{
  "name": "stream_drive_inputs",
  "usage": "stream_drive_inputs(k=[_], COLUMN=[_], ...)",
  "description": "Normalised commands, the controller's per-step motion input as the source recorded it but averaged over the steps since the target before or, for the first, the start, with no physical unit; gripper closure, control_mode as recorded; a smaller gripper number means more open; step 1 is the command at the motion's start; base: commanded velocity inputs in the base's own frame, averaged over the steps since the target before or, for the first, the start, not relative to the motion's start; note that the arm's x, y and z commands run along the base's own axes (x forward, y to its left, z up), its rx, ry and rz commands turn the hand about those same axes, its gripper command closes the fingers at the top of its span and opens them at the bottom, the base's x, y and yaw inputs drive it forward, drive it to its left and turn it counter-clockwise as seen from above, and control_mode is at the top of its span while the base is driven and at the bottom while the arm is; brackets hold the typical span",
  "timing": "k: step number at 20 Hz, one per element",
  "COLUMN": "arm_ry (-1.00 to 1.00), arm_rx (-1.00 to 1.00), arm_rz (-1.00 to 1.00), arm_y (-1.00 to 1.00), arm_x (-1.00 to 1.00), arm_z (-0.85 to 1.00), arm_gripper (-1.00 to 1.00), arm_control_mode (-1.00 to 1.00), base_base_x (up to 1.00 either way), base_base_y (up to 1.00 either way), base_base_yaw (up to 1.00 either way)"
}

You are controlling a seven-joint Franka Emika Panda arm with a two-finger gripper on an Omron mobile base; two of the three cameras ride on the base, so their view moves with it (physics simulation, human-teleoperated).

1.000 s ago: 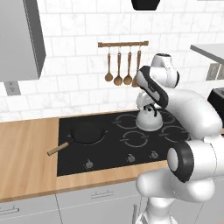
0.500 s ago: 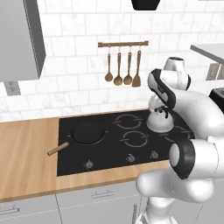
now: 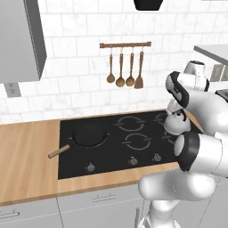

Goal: Pick the kettle from the counter and place it on a stove burner. Then turn the burner on.

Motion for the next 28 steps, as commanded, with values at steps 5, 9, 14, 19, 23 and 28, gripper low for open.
stream_drive_inputs(k=[5,9,14,19,23,28], arm_ry=[-0.05,-0.01,-0.01,-0.07,-0.02,0.00], arm_rx=[0.00,0.00,0.00,0.00,0.00,0.03], arm_rz=[0.00,0.00,0.00,0.00,0.00,0.00], arm_y=[-0.34,-0.23,-0.28,-0.33,-0.26,0.00], arm_x=[0.19,0.29,0.25,0.17,0.07,0.00], arm_z=[-0.23,-0.61,-0.53,-0.25,-0.30,-0.44], arm_gripper=[1.00,1.00,1.00,1.00,1.00,1.00], arm_control_mode=[-1.00,-1.00,-1.00,-1.00,-1.00,-1.00], base_base_x=[0.00,0.00,0.00,0.00,0.00,0.00], base_base_y=[0.00,0.00,0.00,0.00,0.00,0.00], base_base_yaw=[0.00,0.00,0.00,0.00,0.00,0.00])
